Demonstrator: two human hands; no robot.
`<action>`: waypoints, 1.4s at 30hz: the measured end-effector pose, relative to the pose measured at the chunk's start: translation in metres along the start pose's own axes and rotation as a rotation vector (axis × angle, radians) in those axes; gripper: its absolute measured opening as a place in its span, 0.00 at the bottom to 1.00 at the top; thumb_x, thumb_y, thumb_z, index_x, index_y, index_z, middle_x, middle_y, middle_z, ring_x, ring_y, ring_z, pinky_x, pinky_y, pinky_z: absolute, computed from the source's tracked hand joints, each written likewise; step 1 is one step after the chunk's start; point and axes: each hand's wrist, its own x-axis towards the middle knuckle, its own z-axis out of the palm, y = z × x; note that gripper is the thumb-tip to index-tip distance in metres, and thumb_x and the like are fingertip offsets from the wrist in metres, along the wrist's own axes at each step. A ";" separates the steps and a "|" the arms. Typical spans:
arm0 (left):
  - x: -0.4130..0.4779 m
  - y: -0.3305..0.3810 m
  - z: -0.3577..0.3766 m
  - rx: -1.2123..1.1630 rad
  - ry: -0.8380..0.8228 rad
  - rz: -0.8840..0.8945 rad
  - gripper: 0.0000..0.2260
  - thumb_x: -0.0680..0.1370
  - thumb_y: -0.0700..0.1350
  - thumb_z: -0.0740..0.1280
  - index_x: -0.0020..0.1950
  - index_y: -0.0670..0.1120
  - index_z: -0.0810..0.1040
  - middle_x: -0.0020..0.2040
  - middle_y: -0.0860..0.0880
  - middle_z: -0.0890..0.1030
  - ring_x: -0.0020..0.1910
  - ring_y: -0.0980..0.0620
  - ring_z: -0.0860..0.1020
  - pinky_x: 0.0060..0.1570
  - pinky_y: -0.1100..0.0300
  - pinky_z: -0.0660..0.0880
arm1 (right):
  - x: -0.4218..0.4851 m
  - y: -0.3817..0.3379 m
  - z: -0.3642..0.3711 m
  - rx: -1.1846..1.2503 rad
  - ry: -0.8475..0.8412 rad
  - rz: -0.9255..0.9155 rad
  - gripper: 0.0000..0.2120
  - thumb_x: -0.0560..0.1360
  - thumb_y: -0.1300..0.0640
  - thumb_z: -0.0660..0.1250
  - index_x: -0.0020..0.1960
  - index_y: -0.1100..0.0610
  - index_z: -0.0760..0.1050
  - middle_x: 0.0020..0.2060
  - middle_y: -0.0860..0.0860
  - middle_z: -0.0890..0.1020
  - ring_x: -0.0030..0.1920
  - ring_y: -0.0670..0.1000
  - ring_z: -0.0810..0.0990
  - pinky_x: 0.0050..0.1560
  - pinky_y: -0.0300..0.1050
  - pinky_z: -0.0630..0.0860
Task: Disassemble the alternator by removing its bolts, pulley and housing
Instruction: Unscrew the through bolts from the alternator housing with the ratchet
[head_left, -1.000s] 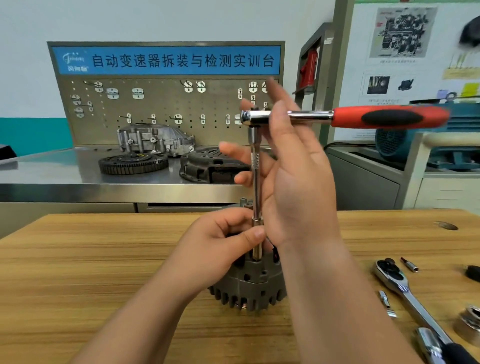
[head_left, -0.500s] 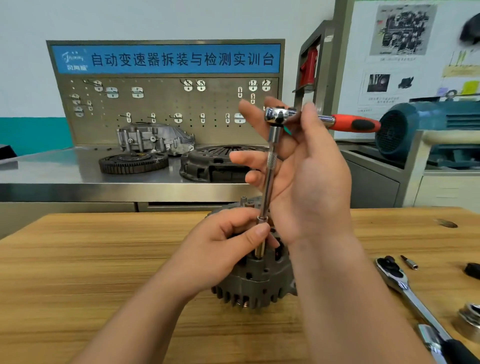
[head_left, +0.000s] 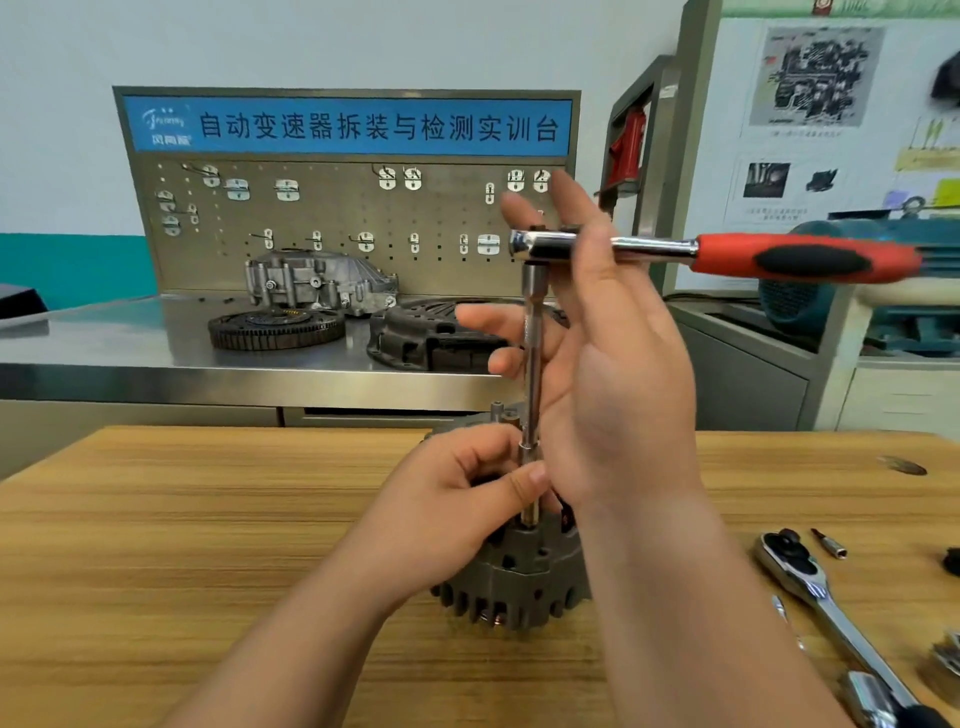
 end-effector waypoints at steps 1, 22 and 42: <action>0.000 0.000 0.000 0.002 -0.011 0.026 0.08 0.78 0.44 0.66 0.47 0.40 0.82 0.40 0.43 0.84 0.41 0.43 0.80 0.47 0.50 0.77 | 0.001 -0.001 -0.001 0.019 0.006 0.038 0.16 0.77 0.45 0.56 0.62 0.49 0.73 0.56 0.49 0.83 0.33 0.49 0.83 0.27 0.35 0.73; -0.002 0.003 0.000 -0.049 -0.030 0.040 0.18 0.78 0.51 0.65 0.52 0.36 0.79 0.43 0.30 0.78 0.41 0.34 0.77 0.47 0.39 0.75 | 0.000 0.001 -0.003 -0.012 -0.030 0.033 0.17 0.80 0.44 0.53 0.63 0.51 0.71 0.52 0.51 0.85 0.31 0.50 0.83 0.27 0.36 0.74; 0.001 -0.001 0.000 -0.019 -0.028 0.105 0.14 0.77 0.48 0.63 0.54 0.41 0.80 0.46 0.42 0.84 0.48 0.44 0.82 0.53 0.52 0.77 | 0.003 -0.002 -0.009 0.021 -0.063 0.147 0.24 0.72 0.40 0.54 0.62 0.50 0.73 0.48 0.53 0.86 0.30 0.50 0.83 0.26 0.37 0.75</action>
